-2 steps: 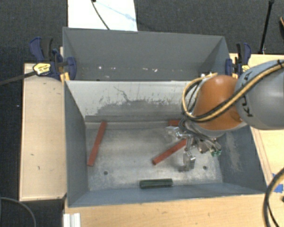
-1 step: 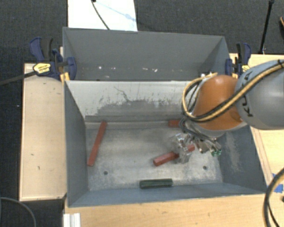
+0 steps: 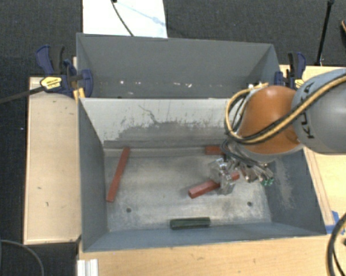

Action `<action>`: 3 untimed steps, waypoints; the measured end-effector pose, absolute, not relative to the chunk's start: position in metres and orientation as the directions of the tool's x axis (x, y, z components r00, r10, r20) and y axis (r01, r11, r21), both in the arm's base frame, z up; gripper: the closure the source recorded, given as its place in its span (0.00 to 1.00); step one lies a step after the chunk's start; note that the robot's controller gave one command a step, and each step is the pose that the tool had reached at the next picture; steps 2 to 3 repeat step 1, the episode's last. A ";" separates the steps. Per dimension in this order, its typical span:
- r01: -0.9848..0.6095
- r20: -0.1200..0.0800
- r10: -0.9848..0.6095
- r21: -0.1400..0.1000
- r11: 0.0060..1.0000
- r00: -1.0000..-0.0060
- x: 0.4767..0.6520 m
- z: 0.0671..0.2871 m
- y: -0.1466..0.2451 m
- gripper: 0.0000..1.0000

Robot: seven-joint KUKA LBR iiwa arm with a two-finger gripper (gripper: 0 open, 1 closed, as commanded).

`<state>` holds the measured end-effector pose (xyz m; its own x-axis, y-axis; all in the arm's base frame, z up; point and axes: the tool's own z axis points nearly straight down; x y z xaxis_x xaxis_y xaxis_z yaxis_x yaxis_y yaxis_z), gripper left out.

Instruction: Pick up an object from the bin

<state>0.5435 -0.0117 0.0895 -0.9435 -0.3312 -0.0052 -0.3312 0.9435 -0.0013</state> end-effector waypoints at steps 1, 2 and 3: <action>-0.332 -0.007 -0.332 -0.002 0.943 -0.943 0.545 0.129 -0.012 1.00; -0.332 -0.007 -0.332 -0.002 0.943 -0.943 0.545 0.129 -0.012 1.00; -0.332 -0.007 -0.332 -0.002 0.943 -0.943 0.545 0.129 -0.012 1.00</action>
Offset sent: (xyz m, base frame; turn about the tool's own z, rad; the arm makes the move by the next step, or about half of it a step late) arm 0.0000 0.0001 0.0368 0.0000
